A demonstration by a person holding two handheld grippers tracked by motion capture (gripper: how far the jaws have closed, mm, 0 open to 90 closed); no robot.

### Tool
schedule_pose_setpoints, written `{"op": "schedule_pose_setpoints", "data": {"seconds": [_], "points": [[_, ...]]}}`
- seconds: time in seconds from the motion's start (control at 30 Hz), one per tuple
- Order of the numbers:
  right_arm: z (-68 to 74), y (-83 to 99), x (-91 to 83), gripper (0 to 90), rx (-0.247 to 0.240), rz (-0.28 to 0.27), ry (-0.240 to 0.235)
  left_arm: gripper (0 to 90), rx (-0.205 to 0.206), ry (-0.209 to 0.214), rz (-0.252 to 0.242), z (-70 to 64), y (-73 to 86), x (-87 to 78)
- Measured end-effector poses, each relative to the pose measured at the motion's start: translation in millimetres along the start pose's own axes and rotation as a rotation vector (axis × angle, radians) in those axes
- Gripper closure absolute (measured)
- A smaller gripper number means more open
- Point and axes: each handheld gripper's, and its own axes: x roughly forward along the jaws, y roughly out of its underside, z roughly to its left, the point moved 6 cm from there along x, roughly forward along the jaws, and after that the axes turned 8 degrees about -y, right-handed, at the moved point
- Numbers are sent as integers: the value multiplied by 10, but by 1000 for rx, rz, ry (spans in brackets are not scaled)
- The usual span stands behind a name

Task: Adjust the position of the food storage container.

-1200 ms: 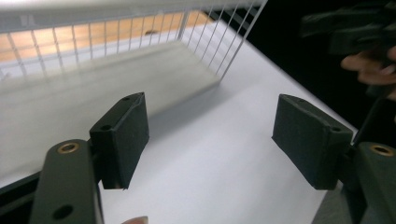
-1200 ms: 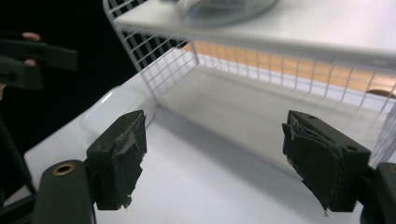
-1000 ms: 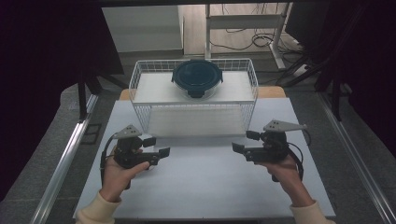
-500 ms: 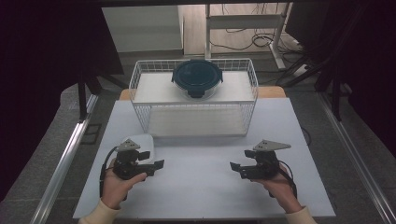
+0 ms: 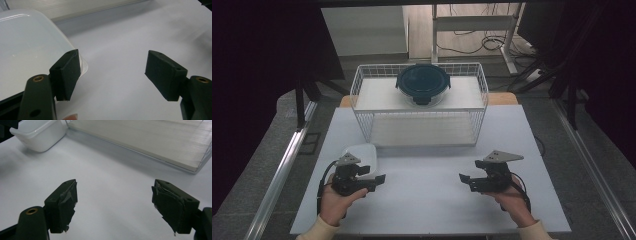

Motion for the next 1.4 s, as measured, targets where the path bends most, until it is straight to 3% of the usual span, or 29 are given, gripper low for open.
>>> {"op": "schedule_pose_setpoints", "data": {"seconds": [0.2,0.43,0.77,1.07,1.23,1.4], "points": [[-41,7,21,200,18,13,-5,280,1,2,-1,16,22,1],[-39,20,28,216,39,19,-6,297,-25,-26,-41,165,-79,-103],[-25,56,49,218,43,46,-9,351,-116,-70,-67,638,-274,-242],[-43,75,67,218,45,61,-4,398,-179,-134,-16,1107,-371,-196],[-60,86,58,218,54,59,-3,404,-212,-187,27,1361,-331,-162],[-69,85,58,218,57,58,1,444,-229,-221,74,1528,-265,-111]]}}
